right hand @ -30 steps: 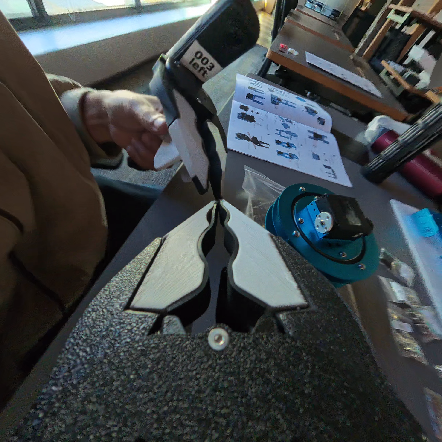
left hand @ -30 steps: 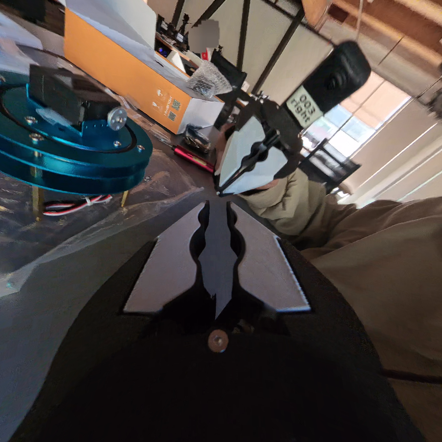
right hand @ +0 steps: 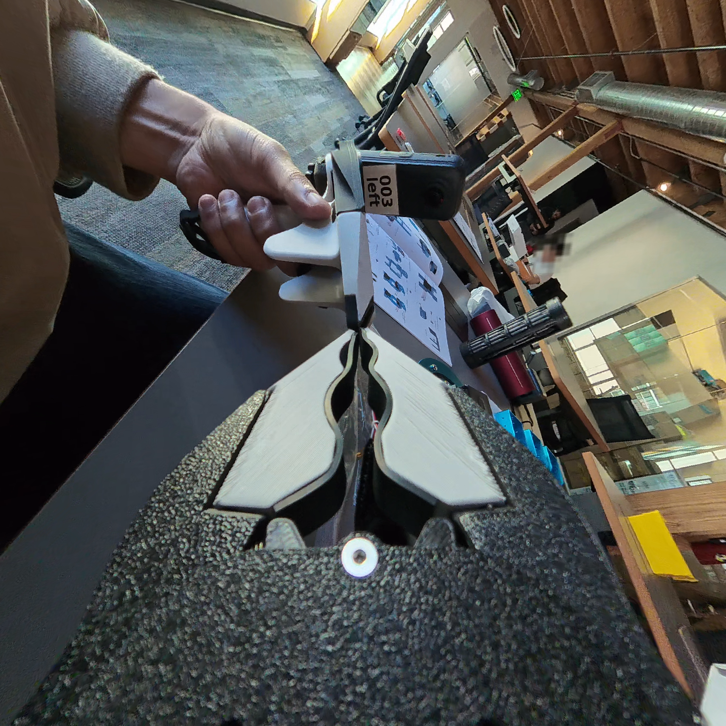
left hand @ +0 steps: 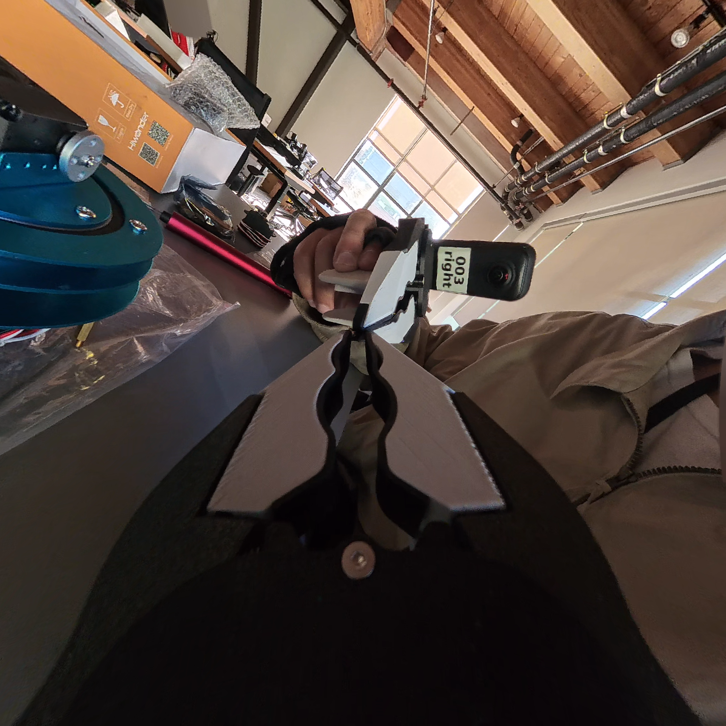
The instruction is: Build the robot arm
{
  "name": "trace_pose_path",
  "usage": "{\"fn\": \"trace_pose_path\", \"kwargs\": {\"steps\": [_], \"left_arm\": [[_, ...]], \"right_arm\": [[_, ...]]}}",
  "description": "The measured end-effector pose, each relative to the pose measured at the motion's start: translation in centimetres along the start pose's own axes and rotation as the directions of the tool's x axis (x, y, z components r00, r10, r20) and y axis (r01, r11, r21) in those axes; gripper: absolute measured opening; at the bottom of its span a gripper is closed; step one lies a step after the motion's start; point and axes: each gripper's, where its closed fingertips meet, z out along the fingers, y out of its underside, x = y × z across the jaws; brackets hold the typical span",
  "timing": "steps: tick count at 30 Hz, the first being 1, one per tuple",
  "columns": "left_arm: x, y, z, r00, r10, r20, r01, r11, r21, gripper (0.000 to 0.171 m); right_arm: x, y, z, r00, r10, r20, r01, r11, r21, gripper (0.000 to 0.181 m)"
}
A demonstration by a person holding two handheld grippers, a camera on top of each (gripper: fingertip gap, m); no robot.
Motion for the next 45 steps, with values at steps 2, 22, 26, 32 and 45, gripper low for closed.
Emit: {"fn": "trace_pose_path", "kwargs": {"steps": [2,22,26,32,45], "left_arm": [[0.0,-0.2,-0.1,1.000,-0.009,-0.006,0.009,1.000,0.011,0.004],[0.2,0.3,-0.3,0.985,0.156,0.080,-0.154,0.988,-0.025,0.000],[-0.4,0.3,-0.3,0.933,0.312,0.180,-0.305,0.950,-0.066,0.000],[-2.3,0.6,-2.1,0.835,0.405,0.373,-0.370,0.914,-0.164,0.000],[-0.9,6.1,-15.8,0.644,0.251,0.723,-0.361,0.933,-0.002,0.021]], "right_arm": [[-0.1,0.0,-0.1,1.000,0.009,0.009,-0.009,1.000,0.006,0.000],[0.1,-0.1,-0.3,0.950,0.284,0.129,-0.294,0.954,0.064,0.001],[1.0,0.1,-0.7,0.931,0.343,0.123,-0.353,0.934,0.065,0.004],[0.9,3.5,-0.3,0.876,0.464,0.132,-0.455,0.886,-0.093,0.004],[-1.0,5.9,1.3,0.812,0.556,0.177,-0.506,0.822,-0.261,0.005]]}}
